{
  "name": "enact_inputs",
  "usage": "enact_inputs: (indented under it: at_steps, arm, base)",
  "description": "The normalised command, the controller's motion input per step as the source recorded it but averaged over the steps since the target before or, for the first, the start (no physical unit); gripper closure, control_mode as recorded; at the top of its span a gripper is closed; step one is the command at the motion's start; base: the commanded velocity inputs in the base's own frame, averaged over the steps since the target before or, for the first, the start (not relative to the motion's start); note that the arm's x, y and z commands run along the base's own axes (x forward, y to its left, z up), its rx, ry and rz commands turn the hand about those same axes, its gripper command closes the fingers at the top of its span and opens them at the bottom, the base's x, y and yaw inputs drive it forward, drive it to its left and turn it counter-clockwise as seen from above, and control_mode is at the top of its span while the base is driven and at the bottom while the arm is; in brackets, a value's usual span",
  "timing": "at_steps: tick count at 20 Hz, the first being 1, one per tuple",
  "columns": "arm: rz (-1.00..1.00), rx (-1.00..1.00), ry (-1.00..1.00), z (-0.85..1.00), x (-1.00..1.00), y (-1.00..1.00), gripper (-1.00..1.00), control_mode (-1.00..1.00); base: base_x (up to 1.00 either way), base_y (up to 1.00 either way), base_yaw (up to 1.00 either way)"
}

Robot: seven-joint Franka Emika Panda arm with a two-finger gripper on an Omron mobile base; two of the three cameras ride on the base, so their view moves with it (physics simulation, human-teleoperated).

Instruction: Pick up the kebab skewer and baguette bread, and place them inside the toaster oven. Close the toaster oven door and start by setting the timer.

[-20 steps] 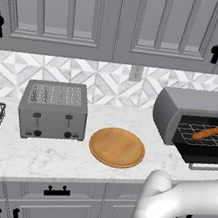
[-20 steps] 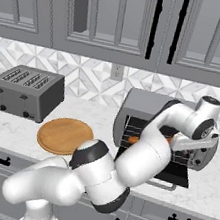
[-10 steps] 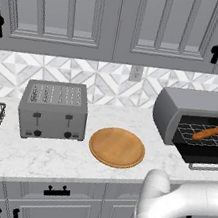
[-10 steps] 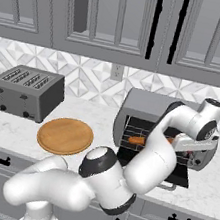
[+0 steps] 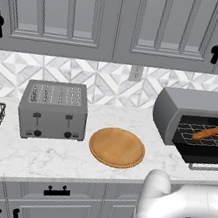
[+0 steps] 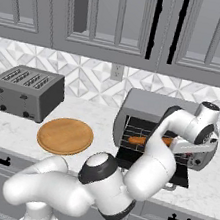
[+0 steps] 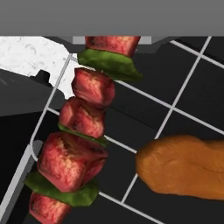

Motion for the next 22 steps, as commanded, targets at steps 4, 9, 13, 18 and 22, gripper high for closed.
enact_inputs:
  at_steps: [4,9,13,18,22]
  arm:
    - [0.0,0.0,0.0,-0.44,0.23,-0.08,1.0,-1.0]
    - [0.0,0.02,0.0,-0.13,0.3,-0.18,1.0,-1.0]
    - [0.0,0.01,0.0,-0.28,0.01,-0.04,-1.0,-1.0]
    - [0.0,0.0,0.0,-0.13,0.0,0.0,-1.0,-1.0]
    - [0.0,0.0,0.0,-0.01,0.0,0.0,-1.0,-1.0]
  base:
    - [0.0,0.0,0.0]
    - [0.0,0.0,0.0]
    - [0.0,0.0,0.0]
    - [0.0,0.0,0.0]
    - [0.0,0.0,0.0]
